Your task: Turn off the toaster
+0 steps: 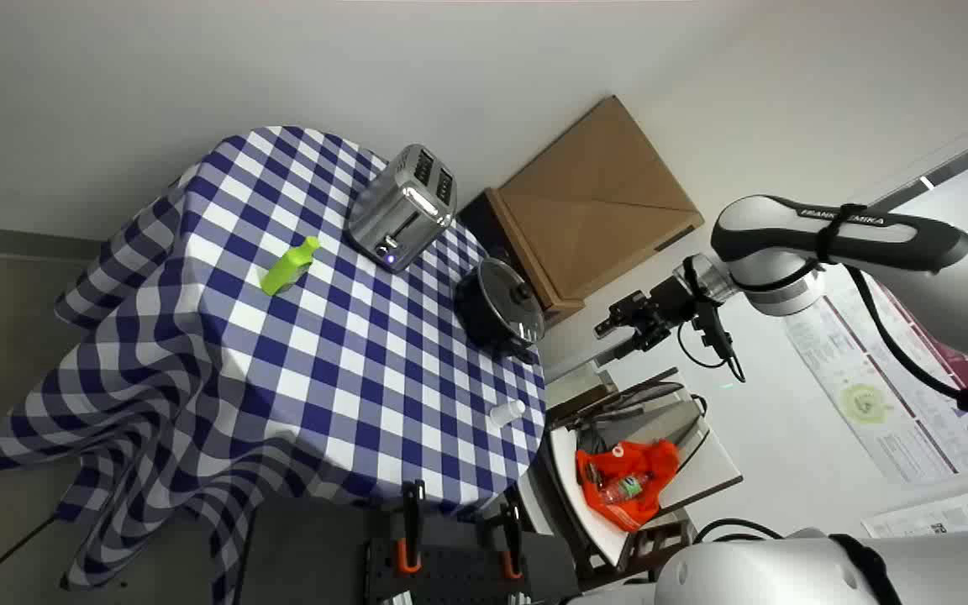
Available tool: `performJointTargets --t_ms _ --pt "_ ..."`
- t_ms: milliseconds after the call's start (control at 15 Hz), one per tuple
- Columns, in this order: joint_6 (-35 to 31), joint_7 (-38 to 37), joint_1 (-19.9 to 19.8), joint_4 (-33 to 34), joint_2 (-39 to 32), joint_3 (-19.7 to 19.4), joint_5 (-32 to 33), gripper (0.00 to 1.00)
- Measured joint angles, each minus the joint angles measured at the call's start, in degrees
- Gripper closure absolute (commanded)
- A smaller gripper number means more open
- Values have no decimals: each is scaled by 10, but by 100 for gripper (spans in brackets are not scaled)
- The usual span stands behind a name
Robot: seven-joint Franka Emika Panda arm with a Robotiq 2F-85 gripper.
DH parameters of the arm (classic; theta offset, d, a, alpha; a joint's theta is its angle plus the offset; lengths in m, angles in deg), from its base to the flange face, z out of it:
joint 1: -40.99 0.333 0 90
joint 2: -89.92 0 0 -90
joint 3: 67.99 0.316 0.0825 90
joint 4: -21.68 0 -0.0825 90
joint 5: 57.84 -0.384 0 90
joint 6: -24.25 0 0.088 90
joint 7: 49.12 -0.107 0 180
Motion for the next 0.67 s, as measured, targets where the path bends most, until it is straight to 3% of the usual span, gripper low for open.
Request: performJointTargets --t_ms 667 --pt "-15 -16 -4 0 -13 37 0 0"
